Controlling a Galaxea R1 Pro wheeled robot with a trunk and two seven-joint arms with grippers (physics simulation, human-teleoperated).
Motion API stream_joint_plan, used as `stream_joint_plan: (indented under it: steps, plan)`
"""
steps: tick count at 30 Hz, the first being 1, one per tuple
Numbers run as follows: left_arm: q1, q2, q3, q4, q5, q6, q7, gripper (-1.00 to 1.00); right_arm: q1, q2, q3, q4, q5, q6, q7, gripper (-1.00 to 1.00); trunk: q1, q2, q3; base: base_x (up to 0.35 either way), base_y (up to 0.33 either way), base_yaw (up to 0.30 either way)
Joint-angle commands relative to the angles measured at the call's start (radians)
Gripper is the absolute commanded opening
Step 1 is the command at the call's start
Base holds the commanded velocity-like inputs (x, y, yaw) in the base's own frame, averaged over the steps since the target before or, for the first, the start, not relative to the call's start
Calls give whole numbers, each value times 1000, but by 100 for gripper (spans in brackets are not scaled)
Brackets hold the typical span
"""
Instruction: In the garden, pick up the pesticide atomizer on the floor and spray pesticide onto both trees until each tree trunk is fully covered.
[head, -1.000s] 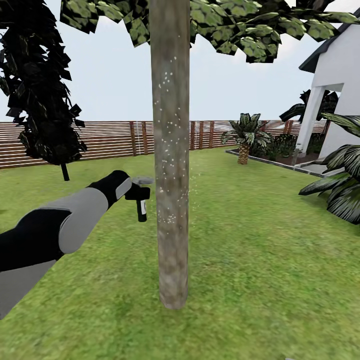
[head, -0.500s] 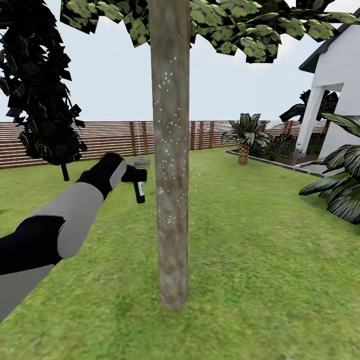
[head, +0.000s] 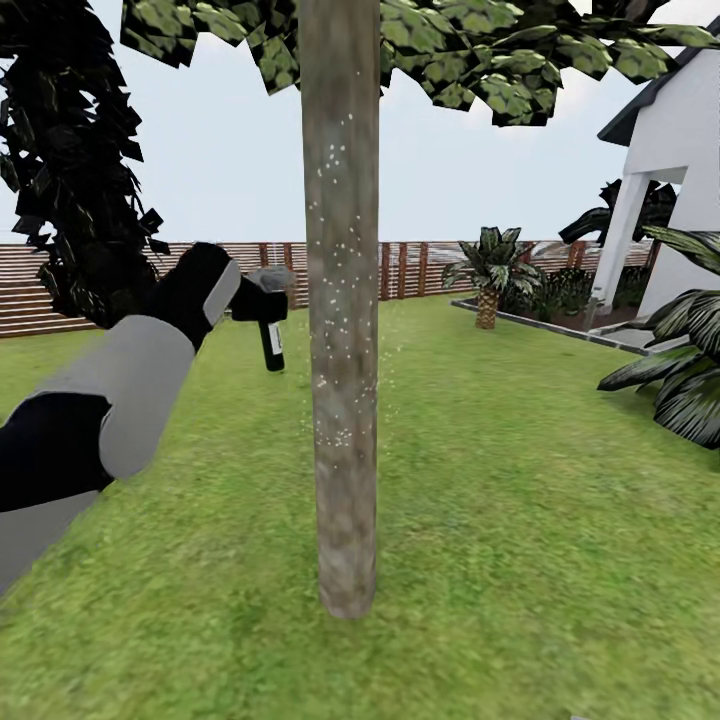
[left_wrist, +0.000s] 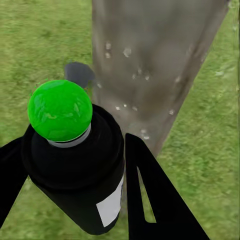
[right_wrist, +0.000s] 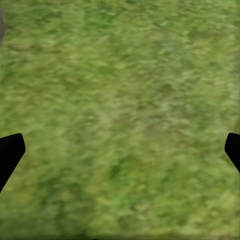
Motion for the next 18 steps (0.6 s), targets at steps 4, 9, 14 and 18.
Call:
stream_joint_plan:
  steps: [4, 9, 14, 18]
  plan:
    - [-94, -1, 0, 30, 0, 16, 1, -100, 0, 1, 0, 0, 0, 0, 0, 100, 0, 0, 0, 0, 0, 0]
    - [-141, -1, 0, 36, 0, 21, 0, -100, 0, 1, 0, 0, 0, 0, 0, 100, 0, 0, 0, 0, 0, 0]
    - [-208, -1, 0, 38, 0, 23, -1, -100, 0, 1, 0, 0, 0, 0, 0, 100, 0, 0, 0, 0, 0, 0]
    - [-264, -1, 0, 38, 0, 23, -3, -100, 0, 1, 0, 0, 0, 0, 0, 100, 0, 0, 0, 0, 0, 0]
